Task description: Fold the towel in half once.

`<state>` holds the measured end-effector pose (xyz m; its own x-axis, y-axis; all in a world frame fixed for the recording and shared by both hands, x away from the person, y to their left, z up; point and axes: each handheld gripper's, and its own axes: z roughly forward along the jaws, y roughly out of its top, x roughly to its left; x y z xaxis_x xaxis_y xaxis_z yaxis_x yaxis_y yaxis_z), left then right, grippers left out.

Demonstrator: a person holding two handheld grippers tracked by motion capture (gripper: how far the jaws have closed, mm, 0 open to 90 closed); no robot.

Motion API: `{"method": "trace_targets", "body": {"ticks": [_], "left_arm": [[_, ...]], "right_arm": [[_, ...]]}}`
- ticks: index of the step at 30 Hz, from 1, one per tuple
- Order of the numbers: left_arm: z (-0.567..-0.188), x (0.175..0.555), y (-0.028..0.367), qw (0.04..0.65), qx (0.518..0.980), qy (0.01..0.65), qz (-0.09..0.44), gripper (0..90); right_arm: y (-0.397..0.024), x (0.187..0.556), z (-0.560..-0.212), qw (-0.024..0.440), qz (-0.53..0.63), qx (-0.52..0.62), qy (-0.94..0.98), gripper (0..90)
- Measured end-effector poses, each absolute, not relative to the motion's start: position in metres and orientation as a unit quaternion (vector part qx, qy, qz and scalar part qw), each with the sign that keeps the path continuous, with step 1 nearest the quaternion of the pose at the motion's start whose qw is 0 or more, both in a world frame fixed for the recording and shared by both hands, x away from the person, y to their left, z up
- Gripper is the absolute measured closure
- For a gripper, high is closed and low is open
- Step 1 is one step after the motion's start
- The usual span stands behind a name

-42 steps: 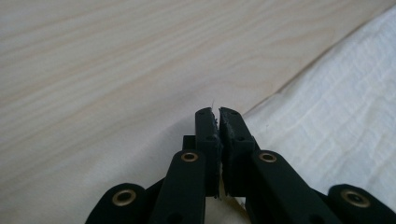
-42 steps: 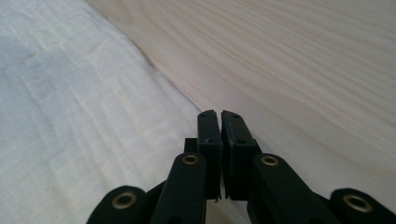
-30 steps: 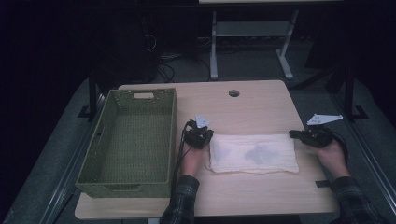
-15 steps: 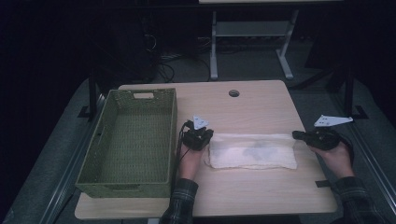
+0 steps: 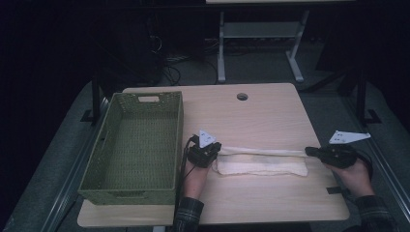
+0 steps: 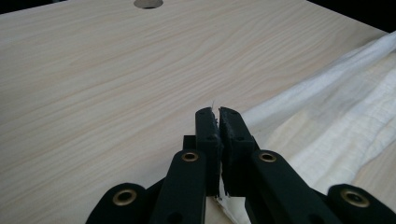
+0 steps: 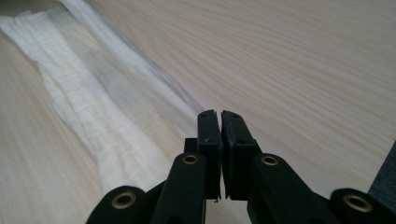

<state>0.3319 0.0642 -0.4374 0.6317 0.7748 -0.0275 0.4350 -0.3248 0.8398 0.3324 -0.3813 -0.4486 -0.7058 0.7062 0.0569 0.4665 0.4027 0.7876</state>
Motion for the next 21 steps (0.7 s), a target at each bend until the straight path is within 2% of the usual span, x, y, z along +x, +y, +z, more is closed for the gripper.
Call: {"method": "trace_targets", "body": {"ticks": [8, 21], "left_arm": [[-0.438, 0.319, 0.065, 0.434, 0.79, 0.386, 0.197, 86.7], [-0.445, 0.295, 0.066, 0.429, 0.794, 0.385, 0.193, 86.7]], "right_arm": [[-0.38, 0.316, -0.442, 0.148, 0.425, 0.343, 0.824, 86.8], [-0.38, 0.299, -0.453, 0.129, 0.413, 0.34, 0.835, 86.7]]}}
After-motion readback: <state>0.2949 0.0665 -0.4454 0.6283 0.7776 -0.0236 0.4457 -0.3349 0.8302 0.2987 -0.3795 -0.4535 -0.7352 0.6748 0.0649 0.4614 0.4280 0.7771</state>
